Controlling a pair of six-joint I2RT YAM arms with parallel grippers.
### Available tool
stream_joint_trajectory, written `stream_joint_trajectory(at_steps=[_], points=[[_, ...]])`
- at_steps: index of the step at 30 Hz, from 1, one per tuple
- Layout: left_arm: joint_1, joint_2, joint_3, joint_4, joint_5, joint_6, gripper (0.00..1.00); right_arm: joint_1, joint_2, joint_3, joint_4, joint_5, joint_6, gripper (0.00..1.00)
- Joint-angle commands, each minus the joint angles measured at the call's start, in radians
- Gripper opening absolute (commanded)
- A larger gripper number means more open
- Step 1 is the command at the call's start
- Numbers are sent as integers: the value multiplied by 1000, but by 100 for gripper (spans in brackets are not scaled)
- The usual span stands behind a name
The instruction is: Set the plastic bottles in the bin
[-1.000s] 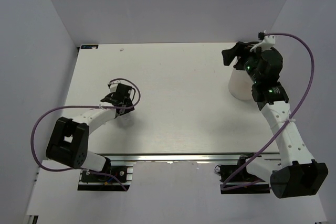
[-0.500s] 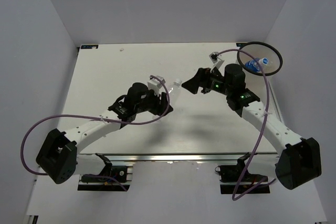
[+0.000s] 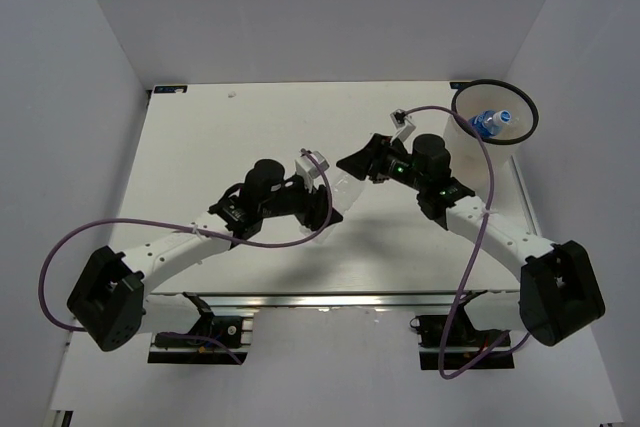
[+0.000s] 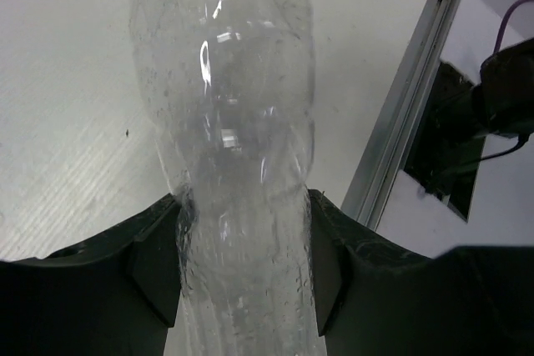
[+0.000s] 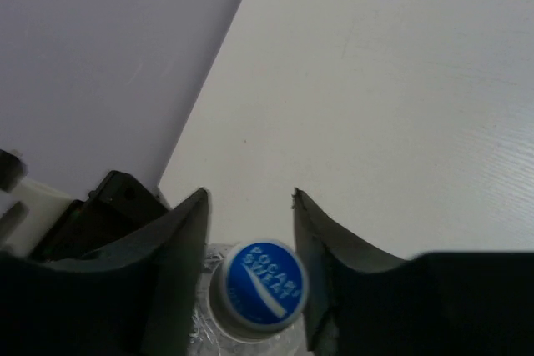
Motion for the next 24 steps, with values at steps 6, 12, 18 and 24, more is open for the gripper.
stream_joint_trajectory(at_steps=[6,12,18,24], points=[[-10,-92,49,-12,-159,-23,98,25,-62,42,-26,236,-58,0],[-9,-115,104,-114,-546,-58,98,-65,-97,268,-254,630,-303,0],[-4,-103,106,-130,-638,-66,98,-332,-111,511,-269,641,-401,0],[1,-86,90,-128,-669,-57,98,-536,-74,624,-198,775,-516,0]])
